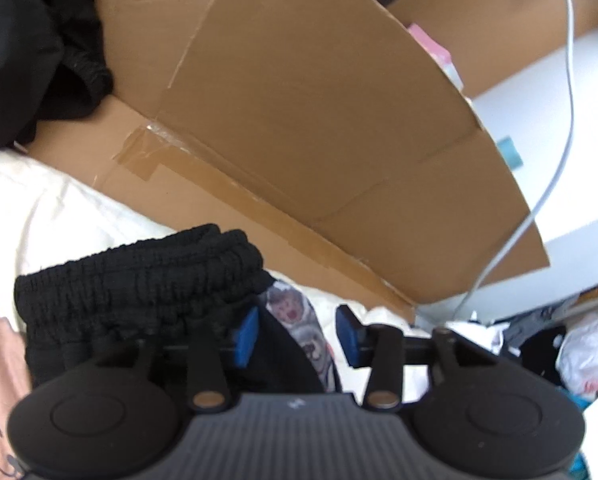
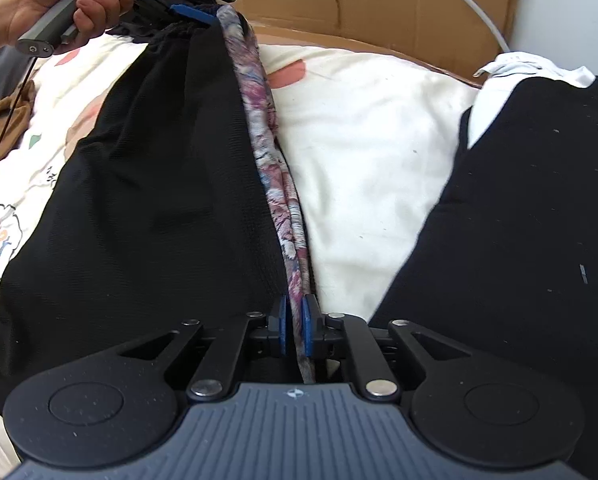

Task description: Fold clothes

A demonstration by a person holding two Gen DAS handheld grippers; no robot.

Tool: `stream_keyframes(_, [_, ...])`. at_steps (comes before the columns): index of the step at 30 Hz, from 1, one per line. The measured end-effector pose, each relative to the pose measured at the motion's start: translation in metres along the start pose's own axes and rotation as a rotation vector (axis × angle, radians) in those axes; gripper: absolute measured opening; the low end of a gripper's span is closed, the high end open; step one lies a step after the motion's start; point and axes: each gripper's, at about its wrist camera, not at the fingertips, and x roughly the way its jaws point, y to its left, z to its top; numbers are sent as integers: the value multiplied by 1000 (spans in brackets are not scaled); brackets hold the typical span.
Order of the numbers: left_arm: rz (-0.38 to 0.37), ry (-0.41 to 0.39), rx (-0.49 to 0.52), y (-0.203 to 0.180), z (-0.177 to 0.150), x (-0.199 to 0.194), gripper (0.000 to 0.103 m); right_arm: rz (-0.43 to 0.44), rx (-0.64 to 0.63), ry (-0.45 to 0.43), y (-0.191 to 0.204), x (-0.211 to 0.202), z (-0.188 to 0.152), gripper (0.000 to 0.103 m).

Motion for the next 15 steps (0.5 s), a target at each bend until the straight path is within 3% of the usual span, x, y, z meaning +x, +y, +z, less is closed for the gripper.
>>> stream_keyframes(2, [0,-9,15,-1,-1,-4,47,21,12,-27,0,-6,-2,37])
stream_keyframes(5, [7,-16,44,-2,-4,-13,48,36,27,-59,1,-11,-1,49])
stream_keyframes(9, [7,14,64,-1,-13,-17,46,12,-12,-46,7,-7,-1,48])
stream_keyframes(12, [10,85,152,-8,-24,-9,32,-11,-44,-27,12,-2,-2,44])
stream_keyframes(14, [45,112,193,-8,-32,0,29,-18,-56,-17,12,0,-3,23])
stream_keyframes(15, [50,123,183,-6,-34,5,23,-26,-63,-7,12,2,-4,20])
